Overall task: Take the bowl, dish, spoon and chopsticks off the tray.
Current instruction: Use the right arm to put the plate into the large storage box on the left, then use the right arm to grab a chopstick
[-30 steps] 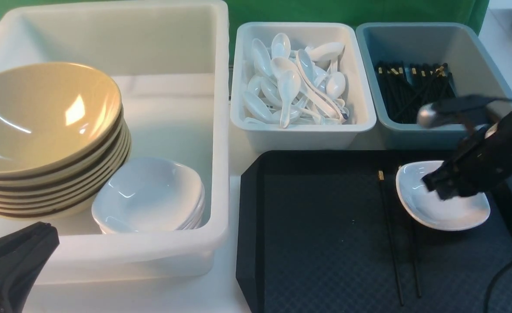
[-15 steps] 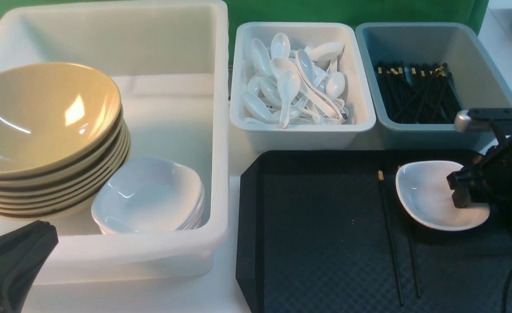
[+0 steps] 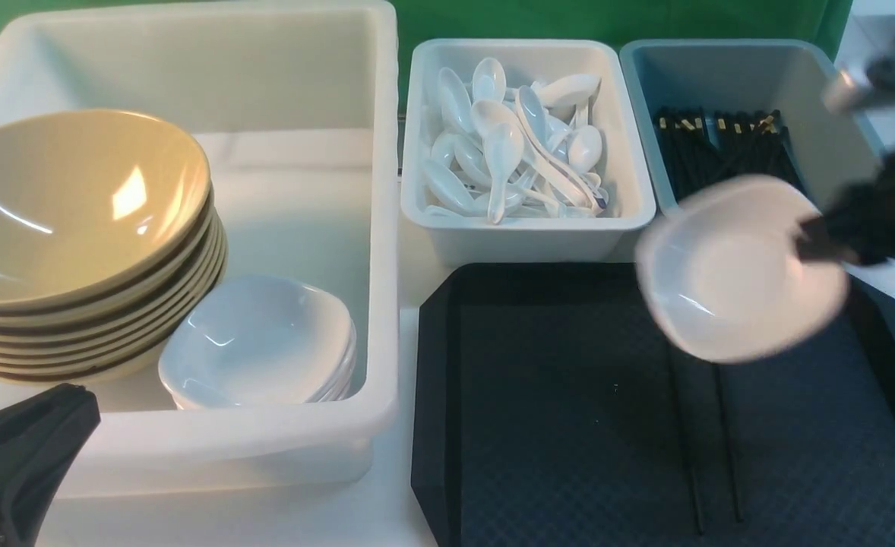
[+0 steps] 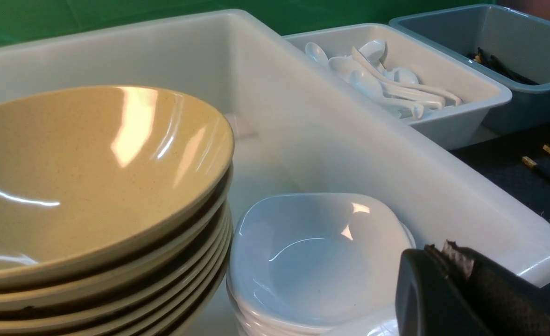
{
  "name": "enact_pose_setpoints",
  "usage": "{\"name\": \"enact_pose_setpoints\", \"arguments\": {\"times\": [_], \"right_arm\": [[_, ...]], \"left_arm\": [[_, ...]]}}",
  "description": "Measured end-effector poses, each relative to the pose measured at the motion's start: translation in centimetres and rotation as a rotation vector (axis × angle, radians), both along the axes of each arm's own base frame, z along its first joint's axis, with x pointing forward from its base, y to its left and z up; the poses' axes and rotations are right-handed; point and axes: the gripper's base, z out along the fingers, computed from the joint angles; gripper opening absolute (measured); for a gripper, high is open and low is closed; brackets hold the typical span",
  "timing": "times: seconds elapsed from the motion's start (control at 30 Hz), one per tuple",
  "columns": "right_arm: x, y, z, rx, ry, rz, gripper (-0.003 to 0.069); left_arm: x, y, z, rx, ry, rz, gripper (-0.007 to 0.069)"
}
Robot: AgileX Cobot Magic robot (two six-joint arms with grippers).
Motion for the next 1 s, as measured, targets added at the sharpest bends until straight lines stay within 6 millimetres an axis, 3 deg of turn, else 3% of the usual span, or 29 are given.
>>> {"name": "enact_pose_setpoints", "arguments": {"times": [0.03, 0.07, 0.13, 0.27, 0.4, 0.47, 0.53, 0.63, 0.73, 0.87, 0.93, 1.0], "right_arm": [[-0.4, 1.8, 0.7, 0.038, -0.034, 0.065, 0.0061], [-0.5, 2.3, 0.9, 0.048, -0.049, 0.077, 0.0061], [-1.4, 7.7, 2.2, 0.141, -0.162, 0.224, 0.0061], [-1.6, 15.7, 2.3, 0.181, -0.336, 0.338, 0.0062], [-0.6, 21.3, 0.3, 0.159, -0.385, 0.392, 0.0087], [0.1, 22.9, -1.2, 0.142, -0.365, 0.416, 0.0127], [1.0, 24.1, -2.7, 0.130, -0.332, 0.433, 0.0218], [1.6, 24.0, -3.0, 0.122, -0.290, 0.463, 0.0339], [1.6, 21.9, -1.5, 0.108, -0.213, 0.502, 0.0424], [1.5, 17.3, 0.7, 0.000, -0.097, 0.439, 0.0442], [1.2, 13.2, 1.9, -0.135, 0.004, 0.300, 0.0446], [1.2, 10.0, 1.4, -0.273, 0.076, 0.176, 0.0454]], "left_arm": [[0.0, 0.0, 0.0, -0.001, -0.004, 0.005, -0.0005], [0.1, 0.1, 0.0, -0.002, -0.008, 0.007, -0.0005], [0.2, 0.2, -0.4, -0.005, -0.013, 0.025, -0.0005], [0.5, 0.4, -1.1, -0.009, -0.012, 0.047, -0.0005], [0.5, 0.4, -1.0, -0.011, -0.022, 0.054, -0.0005], [0.5, 0.4, -1.0, -0.014, -0.022, 0.054, -0.0005], [0.5, 0.4, -1.0, -0.014, -0.023, 0.055, -0.0005], [0.5, 0.4, -1.0, -0.014, -0.018, 0.050, -0.0005], [0.5, 0.3, -1.1, -0.016, -0.013, 0.047, -0.0005], [0.5, 0.3, -1.1, -0.016, -0.012, 0.046, -0.0005], [0.5, 0.3, -1.1, -0.020, -0.012, 0.045, -0.0005], [0.5, 0.3, -1.1, -0.023, -0.013, 0.046, -0.0005]]}}
